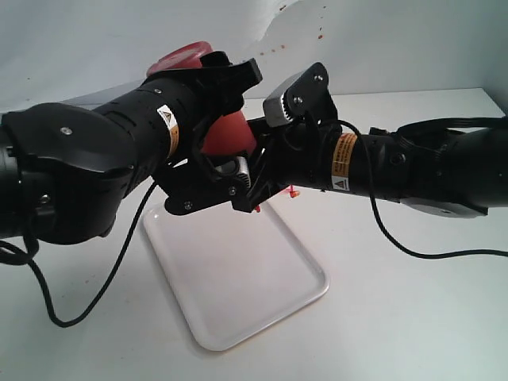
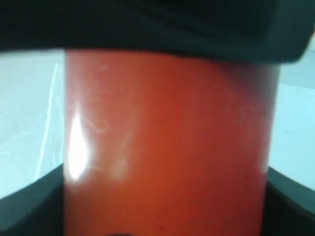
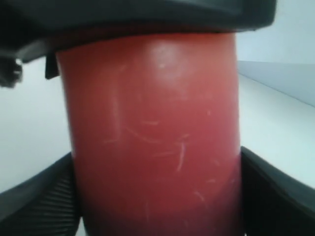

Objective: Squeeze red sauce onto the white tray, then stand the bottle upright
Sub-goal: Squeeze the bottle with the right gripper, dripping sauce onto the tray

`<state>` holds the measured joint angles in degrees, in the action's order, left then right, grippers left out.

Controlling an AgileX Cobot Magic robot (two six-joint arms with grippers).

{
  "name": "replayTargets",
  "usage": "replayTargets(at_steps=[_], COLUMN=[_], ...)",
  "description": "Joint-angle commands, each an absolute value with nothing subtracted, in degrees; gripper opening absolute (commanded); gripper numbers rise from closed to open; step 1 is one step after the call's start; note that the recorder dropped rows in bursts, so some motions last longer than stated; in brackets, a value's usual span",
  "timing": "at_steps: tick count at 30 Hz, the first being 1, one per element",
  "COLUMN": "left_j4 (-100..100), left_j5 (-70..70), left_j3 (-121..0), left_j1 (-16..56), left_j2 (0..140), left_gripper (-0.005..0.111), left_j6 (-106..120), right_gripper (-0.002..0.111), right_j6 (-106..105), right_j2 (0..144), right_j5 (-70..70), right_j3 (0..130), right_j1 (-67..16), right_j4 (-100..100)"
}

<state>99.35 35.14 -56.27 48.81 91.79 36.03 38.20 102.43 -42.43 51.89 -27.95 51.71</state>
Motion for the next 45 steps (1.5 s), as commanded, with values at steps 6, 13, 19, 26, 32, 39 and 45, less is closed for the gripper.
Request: replayTargets(at_steps=[6,13,19,26,32,39,45], left_j4=[99.9,99.9,99.9,99.9,99.9,99.9,99.9], left_j5=[36.9,37.3,37.6,37.6,37.6,37.5,37.4], left_j3=[-56.6,-56.6,-56.6,-56.6,-56.6,-56.6,-56.6], left_j1=[49.3,49.3,49.3,49.3,49.3,49.3,49.3], left_j2=[93.6,93.6,93.6,93.6,93.6,93.6,93.6], left_gripper=[0.0,0.0,0.0,0.0,0.0,0.0,0.0], left_j6=[37.8,37.7,37.7,37.9,37.9,37.8,37.8], right_gripper=[0.0,0.0,0.0,0.047,0.103,0.092,0.001], right_j6=[33.5,33.5,33.4,33.4,33.4,33.4,33.6], right_j2=[101.8,101.8,101.8,101.8,101.8,101.8,101.8], right_j5=[-43.1,-43.4,-43.4,-42.3,-41.8,-44.3,-44.3], right_j3=[52.8,52.8,52.8,52.8,52.8,52.8,52.8], right_j1=[-28.2,-28.2,-28.2,-28.2,-28.2,-28.2,-28.2], right_j4=[47.9,47.9,47.9,47.9,47.9,49.8,49.9])
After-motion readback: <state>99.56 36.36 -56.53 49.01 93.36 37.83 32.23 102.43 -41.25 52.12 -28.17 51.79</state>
